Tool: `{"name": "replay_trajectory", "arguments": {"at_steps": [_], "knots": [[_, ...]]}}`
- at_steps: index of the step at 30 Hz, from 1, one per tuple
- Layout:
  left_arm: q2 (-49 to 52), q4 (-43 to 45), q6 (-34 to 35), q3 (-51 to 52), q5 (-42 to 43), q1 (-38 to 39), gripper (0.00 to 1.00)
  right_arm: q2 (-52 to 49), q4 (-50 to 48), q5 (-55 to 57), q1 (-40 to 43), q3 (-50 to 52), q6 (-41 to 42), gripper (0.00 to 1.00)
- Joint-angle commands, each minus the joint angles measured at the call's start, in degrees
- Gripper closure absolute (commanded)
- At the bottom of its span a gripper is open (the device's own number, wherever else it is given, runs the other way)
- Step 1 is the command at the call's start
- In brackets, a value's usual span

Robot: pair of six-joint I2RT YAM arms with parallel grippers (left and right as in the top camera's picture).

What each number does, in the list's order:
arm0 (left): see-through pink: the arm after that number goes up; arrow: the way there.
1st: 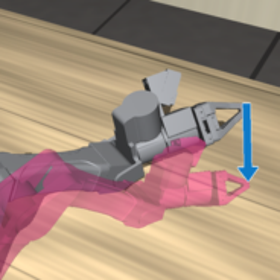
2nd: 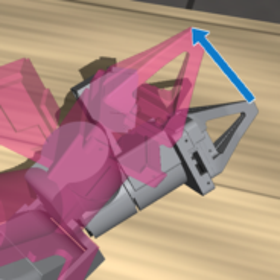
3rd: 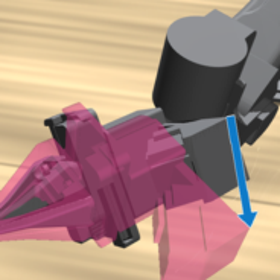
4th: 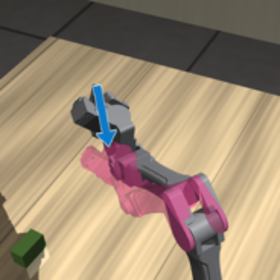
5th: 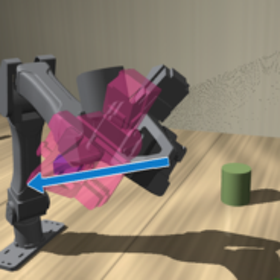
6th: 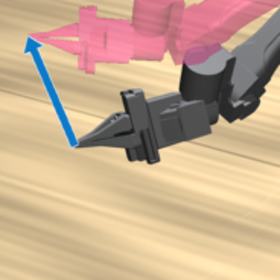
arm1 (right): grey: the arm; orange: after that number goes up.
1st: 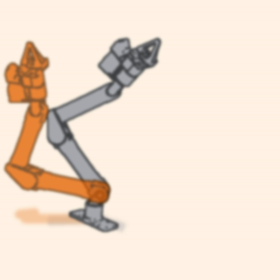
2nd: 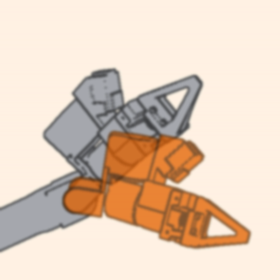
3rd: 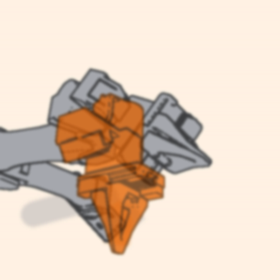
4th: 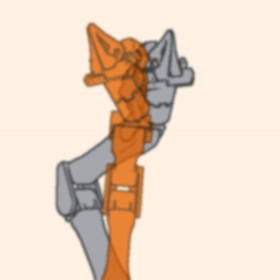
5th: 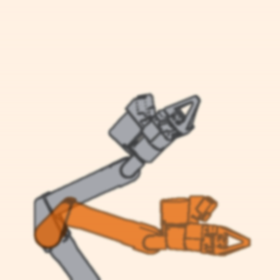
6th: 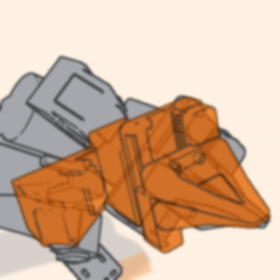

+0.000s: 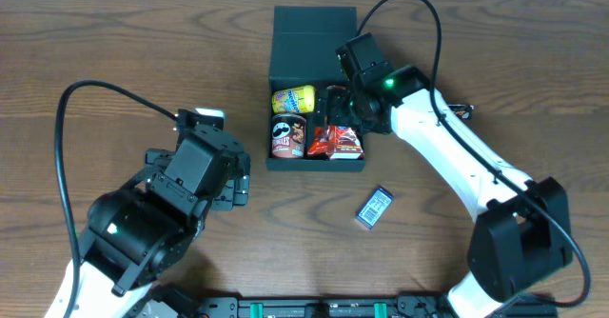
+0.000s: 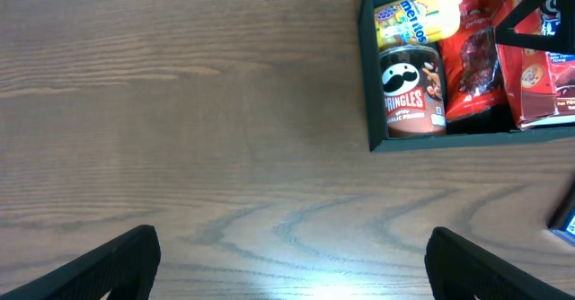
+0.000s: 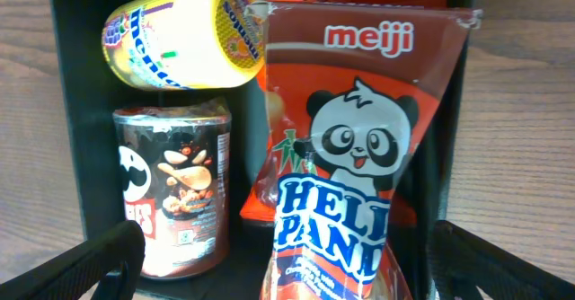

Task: Pack container
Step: 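Carry the Hello Panda box into the black box with the right gripper, then release the Hello Panda box and withdraw the right gripper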

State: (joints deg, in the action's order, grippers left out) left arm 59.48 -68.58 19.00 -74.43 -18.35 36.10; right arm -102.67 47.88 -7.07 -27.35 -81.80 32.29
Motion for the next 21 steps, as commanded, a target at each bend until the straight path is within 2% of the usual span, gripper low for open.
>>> {"name": "replay_trajectory", "arguments": {"at_steps": [1, 15, 21], "knots": [[0.0, 0.0, -0.8, 0.1, 0.0, -0.2, 0.05, 0.8, -0.6, -0.9, -0.5, -1.0, -2.2, 0.01], [0.0, 0.1, -0.8, 0.1, 0.0, -0.2, 0.05, 1.1, -3.3, 1.1, -4.3, -1.1, -6.3, 0.01], [0.0, 0.1, -0.8, 0.1, 0.0, -0.2, 0.05, 4.2, 1.5, 6.9, -2.7, -1.1, -6.2, 0.01]]}}
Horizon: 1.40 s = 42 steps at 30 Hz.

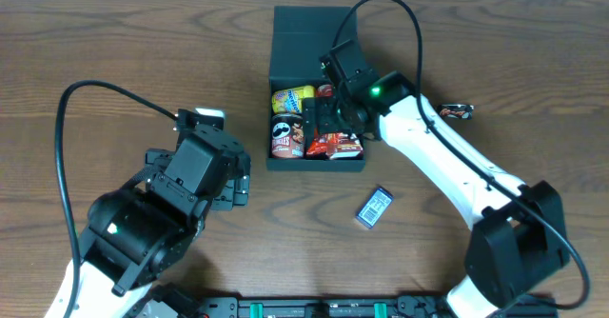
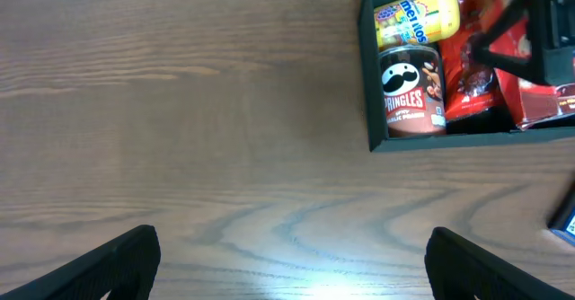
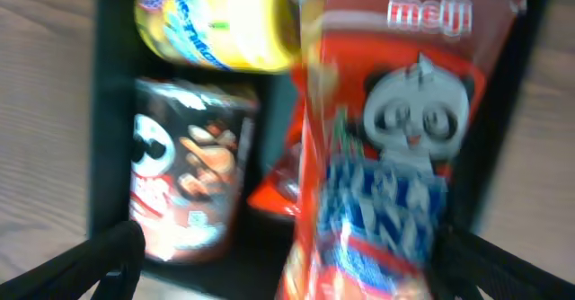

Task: Pack container
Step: 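Release the Hello Panda box and withdraw the right gripper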

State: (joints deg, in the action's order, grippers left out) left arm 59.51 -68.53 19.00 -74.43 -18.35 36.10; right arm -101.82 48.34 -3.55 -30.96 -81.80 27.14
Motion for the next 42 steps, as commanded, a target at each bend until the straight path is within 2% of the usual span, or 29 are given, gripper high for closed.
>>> {"name": "replay_trajectory", "arguments": {"at_steps": [1, 9, 14, 19, 23, 28, 36, 42], "knots": [[0.0, 0.0, -0.8, 0.1, 0.0, -0.2, 0.05, 3.9, 1.7, 3.3, 1.2, -1.1, -1.0, 0.01], [0.0, 0.0, -0.8, 0.1, 0.0, -0.2, 0.05, 15.2, 2.1, 1.9, 1.0, -1.7, -7.3, 0.01], [0.0, 0.0, -0.8, 0.1, -0.1, -0.2, 0.05, 18.9, 5.2, -16.3, 1.0, -1.7, -19.4, 0.01], [-0.3, -1.2, -0.8, 0.1, -0.2, -0.2, 0.05, 18.7, 7.5, -28.2, 2.8, 2.0, -22.4, 0.01], [-2.0, -2.6, -0.8, 0.1, -0.8, -0.2, 0.05, 18.7, 2.2, -43.0, 5.4, 9.4, -25.9, 0.01], [-5.6, -3.7, 0.3, 0.1, -1.6, -0.2, 0.05, 18.7, -11.1, -59.8, 11.5, 23.0, -28.0, 0.01], [-6.0, -3.6, 0.8, 0.1, -1.0, -0.2, 0.05, 18.7, -21.0, -60.3, 14.9, 30.1, -27.7, 0.01], [-6.0, -3.4, 0.8, 0.1, 0.0, -0.2, 0.05, 17.3, -32.8, -60.3, 15.3, 32.7, -21.4, 0.01]]}}
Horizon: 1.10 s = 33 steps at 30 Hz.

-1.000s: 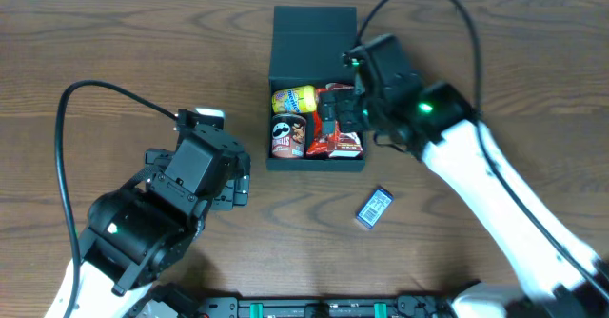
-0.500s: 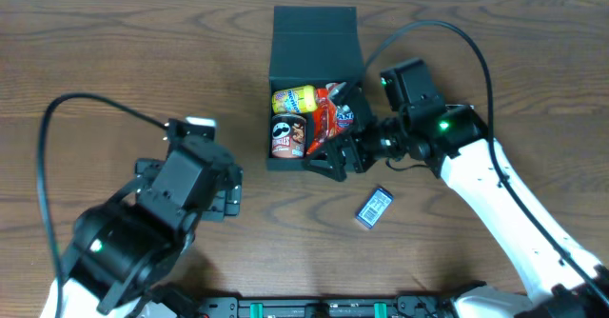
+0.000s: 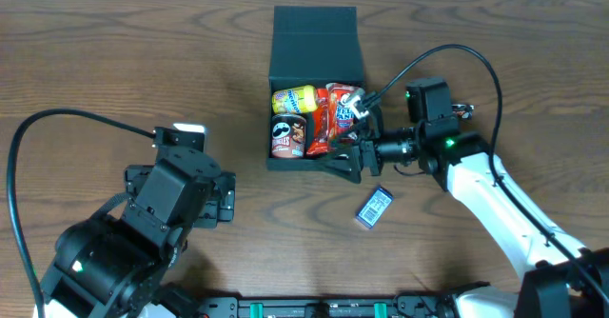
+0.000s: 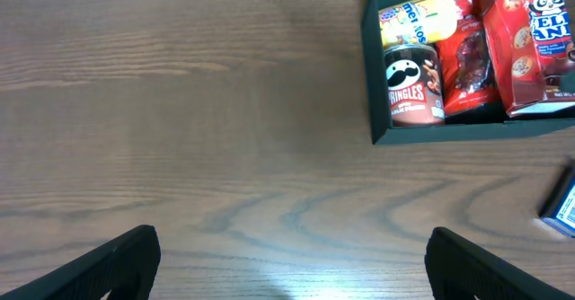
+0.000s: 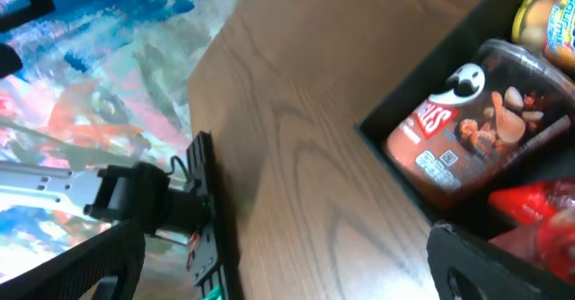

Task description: Pack container

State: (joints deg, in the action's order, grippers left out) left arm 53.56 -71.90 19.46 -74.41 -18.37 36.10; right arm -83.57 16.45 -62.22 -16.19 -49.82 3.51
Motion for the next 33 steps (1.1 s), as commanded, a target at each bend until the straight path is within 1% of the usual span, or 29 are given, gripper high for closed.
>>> {"name": "replay_trajectory", "arguments": {"at_steps": [1, 2, 9, 15, 17, 18, 20, 23, 29, 33], "knots": [[-0.1, 0.2, 0.3, 0.1, 0.0, -0.2, 0.05, -2.2, -2.8, -1.7, 0.6, 0.8, 3.5, 0.01], [-0.1, 0.3, 0.3, 0.1, 0.0, -0.2, 0.05, -3.5, -3.5, -1.6, 0.6, 0.8, 4.8, 0.01], [-0.1, 0.3, 0.3, 0.1, 0.0, -0.2, 0.05, -11.6, -4.6, -1.7, 0.6, 0.8, 4.8, 0.01], [-0.1, 0.3, 0.3, 0.1, 0.0, -0.2, 0.05, -13.5, -5.4, 1.7, 0.6, 0.8, 4.8, 0.01], [-0.1, 0.3, 0.3, 0.1, 0.1, -0.2, 0.05, -13.5, -6.8, -1.3, 0.6, 0.8, 4.9, 0.01], [-0.1, 0.3, 0.3, 0.1, 0.2, -0.2, 0.05, -13.5, -8.4, -4.8, 0.6, 0.7, 5.1, 0.01], [-0.1, 0.3, 0.3, 0.1, 0.3, -0.2, 0.05, -13.2, -12.2, -9.0, 0.6, 0.5, 9.4, 0.01], [-0.1, 0.3, 0.3, 0.1, 0.4, -0.2, 0.05, -10.1, -16.3, -10.3, 0.6, 0.2, 14.7, 0.01], [-0.1, 0.4, 0.3, 0.1, 0.4, -0.2, 0.05, -1.2, -18.1, -7.7, 1.0, 0.2, 16.3, 0.01], [-0.1, 0.9, 0.3, 0.1, 0.5, -0.2, 0.05, -1.3, -20.5, -6.0, 3.0, 0.2, 18.4, 0.01]]}}
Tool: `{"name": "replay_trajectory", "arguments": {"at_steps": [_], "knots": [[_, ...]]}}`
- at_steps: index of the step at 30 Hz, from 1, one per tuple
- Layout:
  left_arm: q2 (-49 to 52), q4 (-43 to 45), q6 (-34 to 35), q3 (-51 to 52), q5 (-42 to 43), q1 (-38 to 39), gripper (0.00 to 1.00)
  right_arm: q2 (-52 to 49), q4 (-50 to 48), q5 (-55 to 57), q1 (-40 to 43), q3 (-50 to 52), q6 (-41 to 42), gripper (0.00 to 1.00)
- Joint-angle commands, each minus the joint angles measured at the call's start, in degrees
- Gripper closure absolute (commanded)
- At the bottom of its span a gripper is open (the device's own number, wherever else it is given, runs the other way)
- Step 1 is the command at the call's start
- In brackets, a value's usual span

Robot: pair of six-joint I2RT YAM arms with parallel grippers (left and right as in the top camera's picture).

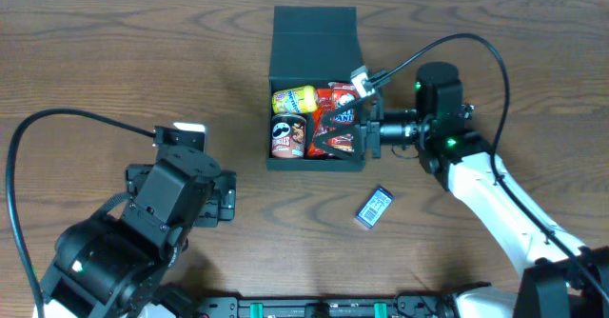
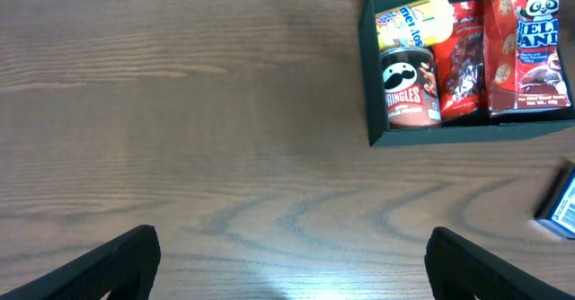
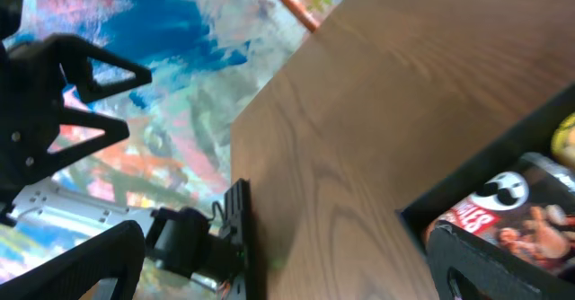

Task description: Pack container

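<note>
The black container point(image 1: 282, 161) stands at mid-table with its lid point(image 1: 315, 32) folded back. Inside lie a yellow Mentos tube point(image 1: 293, 98), a Pringles can point(image 1: 288, 135), a red snack bag point(image 2: 463, 66) and the Hello Panda box point(image 2: 528, 48), lying straight along the right wall. My right gripper point(image 1: 366, 130) is open just outside that right wall, pointing left, with nothing between its fingers; its own view shows the Pringles can point(image 3: 530, 219). My left gripper point(image 2: 292, 264) is open over bare wood, well left of the container.
A small blue-and-white box point(image 1: 374, 207) lies on the wood in front of the container, below my right arm; it also shows in the left wrist view as the blue box point(image 2: 557, 206). The table's front edge carries a black rail point(image 1: 314, 308).
My right gripper was at the container's front right corner, angled; now it sits level along the right wall. The Hello Panda box lay tilted and now lies straight. The left arm has not moved.
At first my right gripper was over the container with the Hello Panda box between its fingers. Then it was further left over the contents. Later it was outside the front right corner, the box left inside, and my left arm stood further back left.
</note>
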State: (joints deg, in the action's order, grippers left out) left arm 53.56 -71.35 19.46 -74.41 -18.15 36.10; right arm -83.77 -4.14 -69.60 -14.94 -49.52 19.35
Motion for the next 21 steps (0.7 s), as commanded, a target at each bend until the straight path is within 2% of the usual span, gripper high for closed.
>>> {"name": "replay_trajectory", "arguments": {"at_steps": [1, 4, 10, 21], "knots": [[-0.1, 0.7, 0.3, 0.1, 0.5, -0.2, 0.05, -1.8, 0.0, 2.0, 2.5, -0.1, 2.9, 0.01], [-0.1, 1.7, 0.3, 0.1, 1.9, -0.2, 0.05, -5.1, -3.7, 1.9, 4.7, -0.1, 4.5, 0.01], [0.1, 1.8, 0.2, 0.1, 2.1, -0.2, 0.05, -12.5, -18.0, -1.4, 5.1, -0.2, 13.1, 0.01], [0.8, 1.9, 0.3, 0.1, 3.0, -0.2, 0.05, -21.9, -18.2, 1.9, 5.1, -0.2, 12.7, 0.01]]}}
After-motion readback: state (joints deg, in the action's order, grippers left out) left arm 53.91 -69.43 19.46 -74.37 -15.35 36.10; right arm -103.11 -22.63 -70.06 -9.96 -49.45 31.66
